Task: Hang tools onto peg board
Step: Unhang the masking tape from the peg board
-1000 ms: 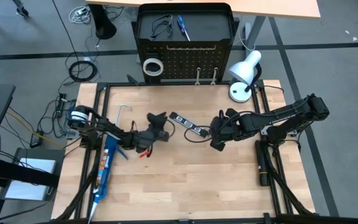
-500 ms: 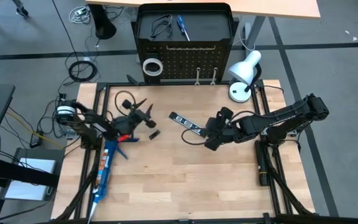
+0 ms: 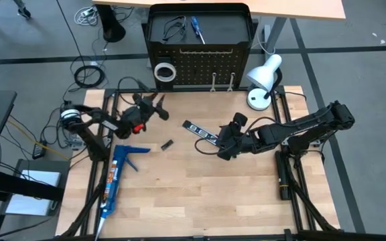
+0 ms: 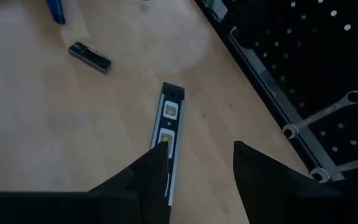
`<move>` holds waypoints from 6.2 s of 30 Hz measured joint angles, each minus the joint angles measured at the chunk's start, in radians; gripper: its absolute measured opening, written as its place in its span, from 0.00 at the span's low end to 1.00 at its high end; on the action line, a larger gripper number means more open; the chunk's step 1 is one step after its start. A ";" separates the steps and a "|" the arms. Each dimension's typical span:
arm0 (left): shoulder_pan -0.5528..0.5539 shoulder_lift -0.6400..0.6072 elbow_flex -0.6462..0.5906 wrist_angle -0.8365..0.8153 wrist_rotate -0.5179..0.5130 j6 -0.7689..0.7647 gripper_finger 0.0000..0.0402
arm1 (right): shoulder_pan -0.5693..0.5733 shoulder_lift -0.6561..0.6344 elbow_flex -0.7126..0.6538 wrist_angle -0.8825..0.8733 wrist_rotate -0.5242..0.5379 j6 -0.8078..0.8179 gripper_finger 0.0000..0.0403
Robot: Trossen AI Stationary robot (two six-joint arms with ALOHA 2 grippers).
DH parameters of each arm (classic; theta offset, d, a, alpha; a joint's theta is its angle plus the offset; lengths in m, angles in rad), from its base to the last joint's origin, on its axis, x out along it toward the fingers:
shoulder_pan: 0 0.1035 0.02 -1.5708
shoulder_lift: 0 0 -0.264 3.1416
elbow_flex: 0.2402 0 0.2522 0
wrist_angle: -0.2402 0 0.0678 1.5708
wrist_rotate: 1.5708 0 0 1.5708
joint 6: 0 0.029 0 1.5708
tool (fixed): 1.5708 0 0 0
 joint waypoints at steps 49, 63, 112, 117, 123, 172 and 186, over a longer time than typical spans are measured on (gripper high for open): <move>0.286 0.001 0.196 -0.209 0.288 -0.618 0.45 | -0.096 -0.002 -0.235 0.398 0.000 -0.297 0.45; 0.286 0.001 0.220 -0.284 0.204 -0.544 0.43 | -0.096 -0.002 -0.235 0.402 -0.001 -0.297 0.45; 0.265 0.001 0.237 -0.262 0.108 -0.231 0.18 | -0.093 -0.003 -0.235 0.427 -0.011 -0.300 0.45; 0.252 0.001 0.237 -0.264 0.091 -0.194 0.04 | -0.093 -0.003 -0.235 0.427 -0.011 -0.300 0.45; 0.245 0.001 0.237 -0.265 0.063 -0.174 0.03 | -0.093 -0.003 -0.235 0.427 -0.027 -0.300 0.45; 0.029 -0.078 0.237 -0.213 -0.304 0.035 0.02 | -0.093 -0.002 -0.235 0.430 -0.037 -0.293 0.45; -0.047 -0.078 0.237 -0.184 -0.408 0.114 0.02 | -0.093 -0.003 -0.235 0.430 -0.037 -0.293 0.45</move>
